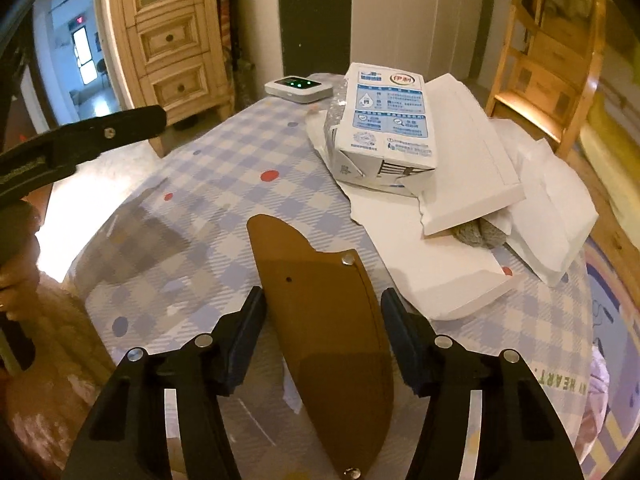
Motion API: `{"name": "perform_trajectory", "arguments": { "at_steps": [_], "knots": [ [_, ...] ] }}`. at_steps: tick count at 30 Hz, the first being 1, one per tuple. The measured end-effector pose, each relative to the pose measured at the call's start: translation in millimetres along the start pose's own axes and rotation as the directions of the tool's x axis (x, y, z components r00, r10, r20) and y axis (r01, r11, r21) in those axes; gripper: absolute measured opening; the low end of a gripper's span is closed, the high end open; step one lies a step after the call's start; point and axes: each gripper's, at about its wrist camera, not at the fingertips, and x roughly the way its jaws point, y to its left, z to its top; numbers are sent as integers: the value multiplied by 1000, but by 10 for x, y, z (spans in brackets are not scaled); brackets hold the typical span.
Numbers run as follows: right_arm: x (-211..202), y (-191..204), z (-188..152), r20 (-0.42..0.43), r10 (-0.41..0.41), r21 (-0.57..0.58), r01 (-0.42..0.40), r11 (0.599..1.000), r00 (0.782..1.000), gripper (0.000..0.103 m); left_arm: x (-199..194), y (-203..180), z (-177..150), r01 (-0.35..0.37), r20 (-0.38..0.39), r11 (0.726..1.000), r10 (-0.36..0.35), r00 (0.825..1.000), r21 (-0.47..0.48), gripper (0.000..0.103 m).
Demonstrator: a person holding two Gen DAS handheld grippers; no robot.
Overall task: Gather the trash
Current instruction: 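Grasp the brown leather sheath with the right tool and lift it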
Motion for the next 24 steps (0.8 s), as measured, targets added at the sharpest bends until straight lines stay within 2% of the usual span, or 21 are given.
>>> {"name": "perform_trajectory", "arguments": {
  "at_steps": [3, 5, 9, 11, 14, 18, 20, 24],
  "knots": [
    [-221, -59, -12, 93, -15, 32, 12, 999, 996, 58, 7, -20, -3, 3, -1, 1000, -3, 1000, 8, 78],
    [-427, -181, -12, 178, -14, 93, -2, 996, 984, 58, 18, -65, -9, 6, -5, 1000, -6, 1000, 18, 78],
    [-685, -447, -27, 261, -120, 204, 67, 977, 958, 58, 102, -263, -18, 18, -22, 999, -17, 1000, 48, 81],
    [-743, -605, 27, 263, -190, 246, 124, 961, 946, 58, 163, -396, -6, 31, -30, 998, -30, 999, 61, 86],
    [-766, -834, 130, 248, -230, 294, 153, 944, 941, 58, 298, -647, 57, 67, -47, 995, -63, 997, 76, 96],
    [-721, -1061, 272, 251, -277, 329, 187, 926, 928, 58, 513, -1042, 141, 67, -56, 991, -60, 997, 116, 96],
    [-709, -1164, 235, 254, -276, 378, 167, 911, 927, 58, 609, -1176, 165, 54, -68, 990, -46, 997, 132, 96],
    [-723, -1262, 122, 234, -282, 423, 164, 891, 930, 58, 820, -1395, 228, -14, -78, 990, 25, 997, 138, 96]
  ]
}}
